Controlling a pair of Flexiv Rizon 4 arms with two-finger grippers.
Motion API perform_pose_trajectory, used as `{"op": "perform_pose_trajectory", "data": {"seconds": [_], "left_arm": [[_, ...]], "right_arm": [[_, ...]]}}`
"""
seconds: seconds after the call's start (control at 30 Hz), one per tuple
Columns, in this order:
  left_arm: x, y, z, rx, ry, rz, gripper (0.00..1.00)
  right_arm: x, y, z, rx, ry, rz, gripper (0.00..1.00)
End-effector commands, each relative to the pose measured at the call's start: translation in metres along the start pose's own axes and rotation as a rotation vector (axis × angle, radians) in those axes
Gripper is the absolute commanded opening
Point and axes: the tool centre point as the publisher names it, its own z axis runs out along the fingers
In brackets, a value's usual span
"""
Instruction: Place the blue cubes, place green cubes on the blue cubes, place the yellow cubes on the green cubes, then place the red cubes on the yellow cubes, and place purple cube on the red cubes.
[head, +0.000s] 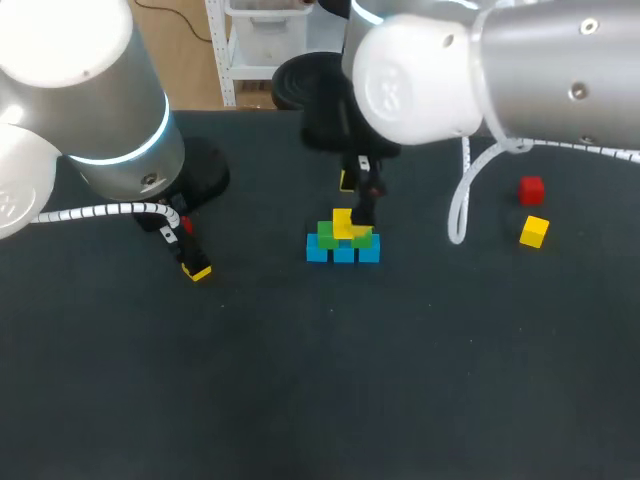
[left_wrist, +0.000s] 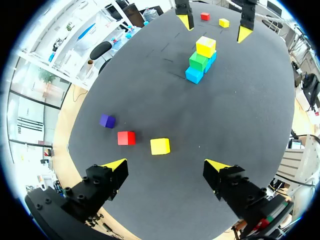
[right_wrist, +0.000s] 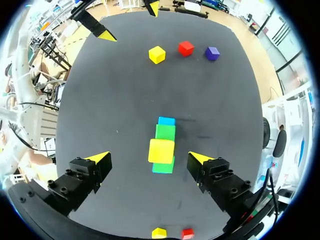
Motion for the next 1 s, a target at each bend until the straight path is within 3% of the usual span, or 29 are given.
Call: {"op": "perform_pose_trajectory", "data": {"seconds": [0.03,1.0], "left_arm": [[0.000,0.002,0.000,0.005,0.000,0.002,1.00],[0.000,0.002,0.000,0.005,0.000,0.002,1.00]], "right_arm": [[0.000,0.000,0.007,-0.005,-0.007,0.001,1.00],[-0.005,-0.018,0.028,-0.024,0.020,-0.006,1.00]]}}
